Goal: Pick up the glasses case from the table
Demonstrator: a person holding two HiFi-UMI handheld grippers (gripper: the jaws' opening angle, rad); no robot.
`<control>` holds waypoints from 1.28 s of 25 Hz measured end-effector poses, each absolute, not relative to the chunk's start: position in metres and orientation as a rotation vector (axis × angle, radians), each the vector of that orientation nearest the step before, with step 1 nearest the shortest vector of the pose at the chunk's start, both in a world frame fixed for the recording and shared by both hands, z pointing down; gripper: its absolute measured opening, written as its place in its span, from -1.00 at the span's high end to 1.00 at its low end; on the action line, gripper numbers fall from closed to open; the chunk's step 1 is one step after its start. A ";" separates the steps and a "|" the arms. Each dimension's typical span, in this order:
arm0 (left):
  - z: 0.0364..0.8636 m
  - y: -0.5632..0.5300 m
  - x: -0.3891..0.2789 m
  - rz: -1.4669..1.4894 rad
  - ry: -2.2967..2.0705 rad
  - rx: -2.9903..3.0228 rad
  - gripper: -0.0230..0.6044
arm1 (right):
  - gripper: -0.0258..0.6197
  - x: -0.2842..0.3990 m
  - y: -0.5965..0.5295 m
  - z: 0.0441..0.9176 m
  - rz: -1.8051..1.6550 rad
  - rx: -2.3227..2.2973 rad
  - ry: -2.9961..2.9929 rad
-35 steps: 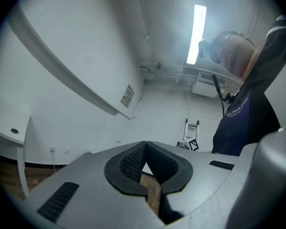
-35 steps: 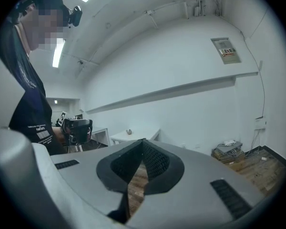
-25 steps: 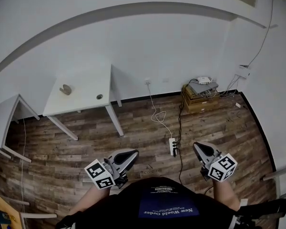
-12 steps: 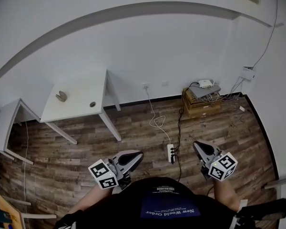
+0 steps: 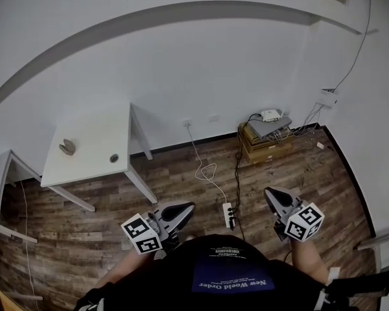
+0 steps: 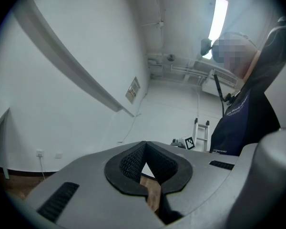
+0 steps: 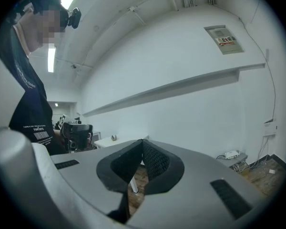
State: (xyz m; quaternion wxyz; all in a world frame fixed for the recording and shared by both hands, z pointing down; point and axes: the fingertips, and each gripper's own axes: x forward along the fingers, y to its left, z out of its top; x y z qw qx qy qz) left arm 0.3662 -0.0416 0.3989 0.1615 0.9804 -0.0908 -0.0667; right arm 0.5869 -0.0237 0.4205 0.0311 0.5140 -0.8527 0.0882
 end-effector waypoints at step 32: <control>0.401 -0.357 0.319 -0.192 -0.520 2.786 0.94 | 0.92 0.532 -0.377 0.431 0.293 1.302 -2.736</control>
